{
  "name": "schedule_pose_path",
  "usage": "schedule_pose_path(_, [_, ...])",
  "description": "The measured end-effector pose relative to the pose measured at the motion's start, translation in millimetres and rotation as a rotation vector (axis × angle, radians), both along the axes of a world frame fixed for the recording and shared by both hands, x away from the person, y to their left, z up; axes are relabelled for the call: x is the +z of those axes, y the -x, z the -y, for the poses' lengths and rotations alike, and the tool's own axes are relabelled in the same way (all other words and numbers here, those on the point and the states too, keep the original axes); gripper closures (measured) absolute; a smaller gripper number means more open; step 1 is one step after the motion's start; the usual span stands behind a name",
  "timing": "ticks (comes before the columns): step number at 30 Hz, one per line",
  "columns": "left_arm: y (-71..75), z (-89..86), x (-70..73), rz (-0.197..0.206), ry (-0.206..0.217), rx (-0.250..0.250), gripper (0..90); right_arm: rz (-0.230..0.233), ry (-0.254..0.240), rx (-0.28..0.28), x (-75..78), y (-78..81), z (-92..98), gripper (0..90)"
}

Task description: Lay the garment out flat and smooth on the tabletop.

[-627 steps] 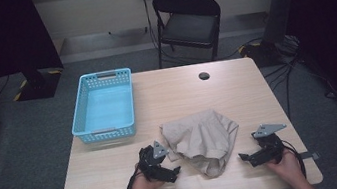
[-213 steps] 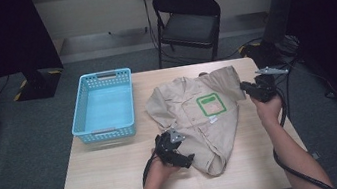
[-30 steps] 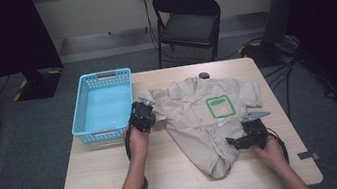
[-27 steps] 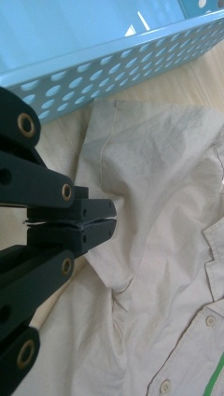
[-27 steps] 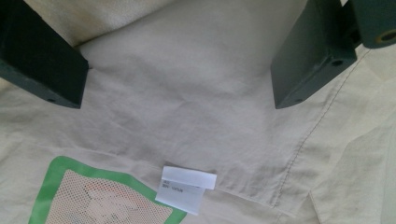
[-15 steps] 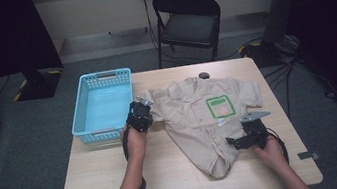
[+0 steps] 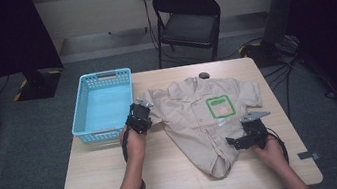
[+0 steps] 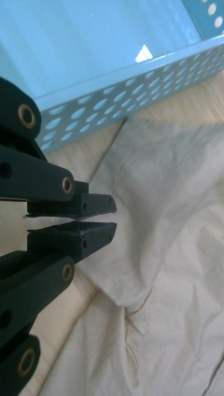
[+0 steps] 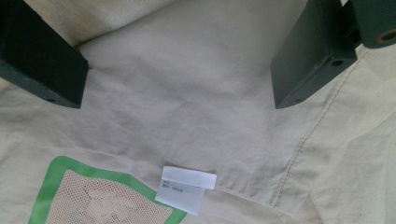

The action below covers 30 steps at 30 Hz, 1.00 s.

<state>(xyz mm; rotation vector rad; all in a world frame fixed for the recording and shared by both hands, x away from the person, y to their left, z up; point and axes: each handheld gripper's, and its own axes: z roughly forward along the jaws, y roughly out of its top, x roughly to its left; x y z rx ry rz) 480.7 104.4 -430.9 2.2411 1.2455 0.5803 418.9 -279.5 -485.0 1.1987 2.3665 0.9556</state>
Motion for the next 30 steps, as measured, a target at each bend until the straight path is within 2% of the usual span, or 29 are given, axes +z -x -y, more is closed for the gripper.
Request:
schedule_pose_path(3, [1.4, -0.7, 2.8, 0.012, 0.024, 0.006, 81.3, 0.000, 0.000, 0.000, 0.0, 0.0, 0.0, 3.3])
schedule_pose_path(6, [3.3, 0.5, 5.9, 0.024, 0.105, 0.013, 66.1, 0.000, 0.000, 0.000, 0.0, 0.0, 0.0, 3.3])
schedule_pose_path(8, [3.6, 3.8, 6.4, 0.039, 0.146, 0.013, 49.5, 0.000, 0.000, 0.000, 0.0, 0.0, 0.0, 3.3])
schedule_pose_path(12, [0.8, 16.1, 5.1, 0.078, 0.221, -0.021, 43.9, 0.000, 0.000, 0.000, 0.0, 0.0, -0.1, 3.2])
schedule_pose_path(15, [-4.1, 27.7, 1.3, 0.082, 0.289, -0.045, 36.0, 0.001, 0.000, 0.000, 0.0, 0.0, -0.1, 3.2])
schedule_pose_path(16, [-6.1, 33.6, -1.3, 0.074, 0.299, -0.055, 34.9, 0.000, 0.000, 0.000, 0.0, 0.0, -0.1, 3.2])
schedule_pose_path(18, [-8.3, 41.6, -6.1, 0.059, 0.304, -0.070, 32.5, 0.000, 0.000, 0.000, 0.0, 0.0, -0.1, 3.2])
schedule_pose_path(21, [-10.2, 53.0, -17.7, 0.027, 0.313, -0.099, 24.1, 0.000, 0.000, 0.000, 0.0, 0.0, -0.1, 3.2])
schedule_pose_path(24, [-10.3, 56.6, -26.1, 0.008, 0.295, -0.126, 22.3, 0.000, 0.000, 0.000, 0.0, 0.0, -0.1, 3.2])
schedule_pose_path(29, [-11.7, 45.8, -36.6, -0.042, 0.227, -0.082, 20.0, 0.000, 0.000, 0.000, 0.0, 0.0, -0.1, 3.2])
schedule_pose_path(30, [-12.1, 41.2, -38.6, -0.050, 0.224, -0.067, 19.2, 0.000, 0.000, 0.000, 0.0, 0.0, -0.1, 3.2])
